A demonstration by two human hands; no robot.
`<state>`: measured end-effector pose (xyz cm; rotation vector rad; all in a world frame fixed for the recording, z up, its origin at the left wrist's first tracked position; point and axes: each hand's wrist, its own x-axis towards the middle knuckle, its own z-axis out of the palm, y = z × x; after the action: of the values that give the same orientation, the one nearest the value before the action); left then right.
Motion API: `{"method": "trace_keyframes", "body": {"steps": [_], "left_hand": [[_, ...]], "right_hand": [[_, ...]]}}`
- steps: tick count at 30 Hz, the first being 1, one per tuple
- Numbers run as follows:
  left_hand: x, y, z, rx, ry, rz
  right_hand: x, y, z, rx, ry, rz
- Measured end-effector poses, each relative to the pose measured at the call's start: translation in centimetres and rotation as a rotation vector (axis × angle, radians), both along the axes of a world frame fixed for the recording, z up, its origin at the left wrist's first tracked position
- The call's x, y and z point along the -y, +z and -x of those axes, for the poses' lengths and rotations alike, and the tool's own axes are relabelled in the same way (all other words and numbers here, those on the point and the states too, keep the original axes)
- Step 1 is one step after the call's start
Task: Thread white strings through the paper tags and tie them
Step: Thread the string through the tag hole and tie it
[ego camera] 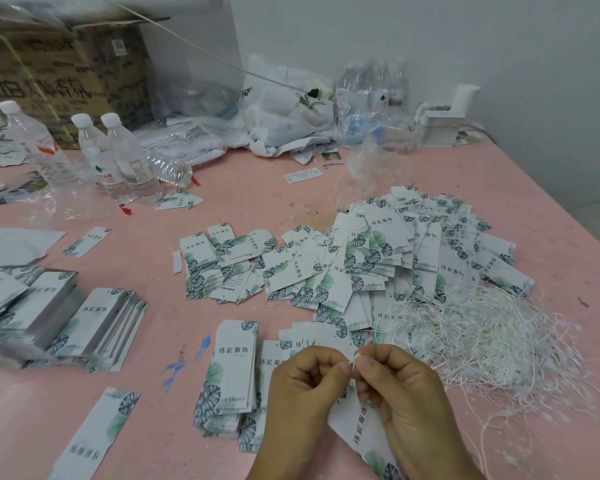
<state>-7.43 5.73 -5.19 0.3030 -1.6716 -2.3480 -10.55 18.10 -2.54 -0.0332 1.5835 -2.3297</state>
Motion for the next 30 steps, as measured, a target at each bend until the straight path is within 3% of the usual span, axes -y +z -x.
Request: {"method": "trace_keyframes", "body": {"steps": [8, 16, 21, 25, 30], "left_hand": [[0.0, 0.4, -0.1, -0.009, 0.000, 0.017], [0.2, 0.9, -0.3, -0.030, -0.110, 0.013], [0.1, 0.6, -0.2, 0.022, -0.118, -0.020], [0.3, 0.7, -0.1, 0.064, -0.088, -0.024], [0.8, 1.2, 0.3, 0.110, -0.017, -0.235]], "right_hand": [[-0.2, 0.1, -0.1, -0.040, 0.044, -0.065], [-0.9, 0.5, 0.9, 0.105, 0.135, 0.011], [-1.4, 0.7, 1.0, 0.102, 0.139, -0.059], [-1.4, 1.3, 0.6, -0.037, 0.151, -0.232], [-1.7, 1.4, 0.4, -0.293, 0.243, -0.645]]}}
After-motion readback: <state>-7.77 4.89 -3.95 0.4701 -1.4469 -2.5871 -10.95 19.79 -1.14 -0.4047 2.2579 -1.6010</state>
